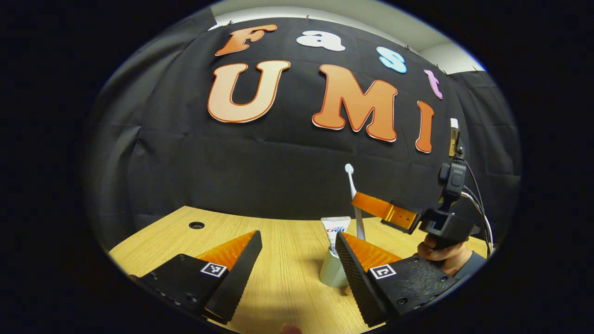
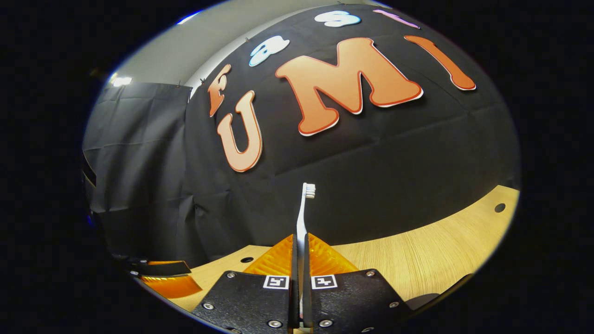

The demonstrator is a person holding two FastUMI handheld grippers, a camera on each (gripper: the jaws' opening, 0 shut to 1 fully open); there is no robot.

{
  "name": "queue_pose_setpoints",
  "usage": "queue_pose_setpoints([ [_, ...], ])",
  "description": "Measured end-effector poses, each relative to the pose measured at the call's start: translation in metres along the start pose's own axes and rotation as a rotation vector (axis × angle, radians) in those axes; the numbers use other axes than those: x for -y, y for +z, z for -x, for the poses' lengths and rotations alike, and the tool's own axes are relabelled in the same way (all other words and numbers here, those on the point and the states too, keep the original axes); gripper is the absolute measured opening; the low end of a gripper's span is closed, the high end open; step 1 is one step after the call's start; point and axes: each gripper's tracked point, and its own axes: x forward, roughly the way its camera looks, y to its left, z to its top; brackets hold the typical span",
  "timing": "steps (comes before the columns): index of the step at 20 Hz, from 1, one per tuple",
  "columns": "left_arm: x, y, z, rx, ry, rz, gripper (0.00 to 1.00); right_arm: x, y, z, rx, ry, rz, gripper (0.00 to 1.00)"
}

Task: Put the toothbrush and toothpaste on the desktop into the cup, then pick up the cup and place it on the coaster on the desktop.

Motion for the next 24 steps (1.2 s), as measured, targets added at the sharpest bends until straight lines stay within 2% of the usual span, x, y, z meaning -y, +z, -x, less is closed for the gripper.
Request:
queue_pose_setpoints([
  [3, 0.002, -0.006, 0.0, -0.005, -0.002, 0.0, 0.96, 0.003, -0.017, 0.0, -0.042, -0.011, 0.036, 0.04],
  [6, 0.006, -0.014, 0.0, -0.026, -0.004, 0.004, 0.96, -0.006, -0.022, 0.009, -0.066, 0.038, 0.103, 0.07],
  [11, 0.023, -0.019, 0.0, -0.039, -0.018, -0.018, 0.95, 0.004, -0.013, 0.031, -0.07, 0.035, 0.131, 0.16],
  [15, 0.036, -0.017, 0.001, -0.053, -0.019, -0.025, 0.95, 0.011, 0.007, 0.049, -0.054, 0.021, 0.142, 0.34],
  [16, 0.04, -0.016, 0.0, -0.06, -0.016, -0.035, 0.95, 0.012, 0.014, 0.055, -0.048, 0.015, 0.154, 0.44],
  [19, 0.056, -0.017, -0.004, -0.102, -0.018, -0.063, 0.96, 0.018, 0.033, 0.071, -0.037, -0.003, 0.17, 0.63],
  [20, 0.062, -0.016, -0.006, -0.121, -0.024, -0.062, 0.96, 0.021, 0.039, 0.077, -0.031, -0.009, 0.174, 0.72],
  [22, 0.072, -0.017, -0.011, -0.156, -0.032, -0.056, 0.97, 0.025, 0.052, 0.089, -0.021, -0.023, 0.196, 0.83],
  [24, 0.076, -0.018, -0.017, -0.204, -0.024, -0.059, 0.97, 0.029, 0.066, 0.101, -0.01, -0.029, 0.231, 0.88],
])
